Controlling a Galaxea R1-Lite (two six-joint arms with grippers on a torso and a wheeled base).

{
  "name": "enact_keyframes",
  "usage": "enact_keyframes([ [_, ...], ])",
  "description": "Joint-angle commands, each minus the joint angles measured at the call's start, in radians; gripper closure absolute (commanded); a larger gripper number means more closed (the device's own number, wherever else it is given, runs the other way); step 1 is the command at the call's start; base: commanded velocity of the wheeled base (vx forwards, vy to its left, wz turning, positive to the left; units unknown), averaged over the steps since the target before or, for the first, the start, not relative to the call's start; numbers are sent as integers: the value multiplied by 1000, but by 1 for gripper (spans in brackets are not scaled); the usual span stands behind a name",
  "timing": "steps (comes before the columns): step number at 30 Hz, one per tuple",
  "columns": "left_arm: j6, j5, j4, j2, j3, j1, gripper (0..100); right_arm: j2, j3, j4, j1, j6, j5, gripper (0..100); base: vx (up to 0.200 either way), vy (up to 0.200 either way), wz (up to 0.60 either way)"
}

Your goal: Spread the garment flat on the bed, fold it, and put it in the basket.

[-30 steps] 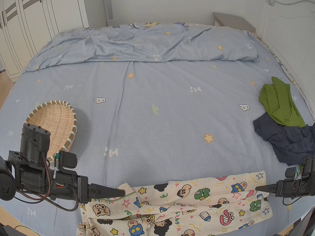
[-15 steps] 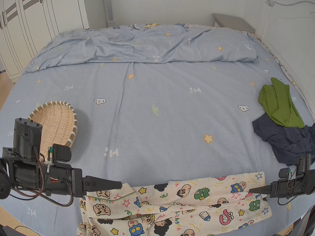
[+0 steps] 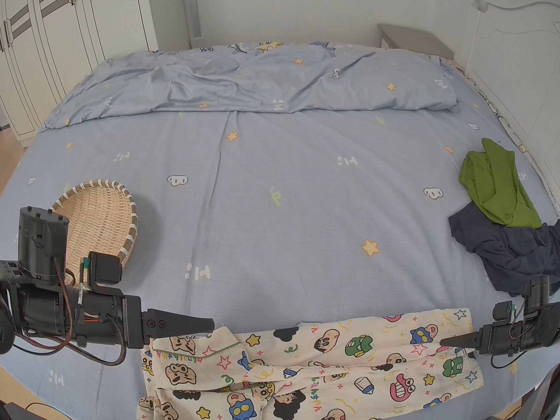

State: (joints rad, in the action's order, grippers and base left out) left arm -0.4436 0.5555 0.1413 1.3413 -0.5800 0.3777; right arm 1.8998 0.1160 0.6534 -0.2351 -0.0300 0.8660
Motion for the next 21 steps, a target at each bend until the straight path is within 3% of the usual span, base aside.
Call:
enact_keyframes([
  [1, 0, 9, 0, 2, 2, 0, 0, 4, 5, 3, -33, -1, 2, 100, 0, 0, 0],
  [6, -1, 57, -3, 4, 3, -5, 0, -18, -4, 3, -56, 4, 11, 100, 0, 0, 0],
  [11, -1, 63, -3, 4, 3, -5, 0, -41, -10, 3, -55, 2, 79, 100, 0, 0, 0],
  [21, -1, 63, -5, 4, 3, -3, 0, -42, -10, 6, -64, 5, 84, 100, 0, 0, 0],
])
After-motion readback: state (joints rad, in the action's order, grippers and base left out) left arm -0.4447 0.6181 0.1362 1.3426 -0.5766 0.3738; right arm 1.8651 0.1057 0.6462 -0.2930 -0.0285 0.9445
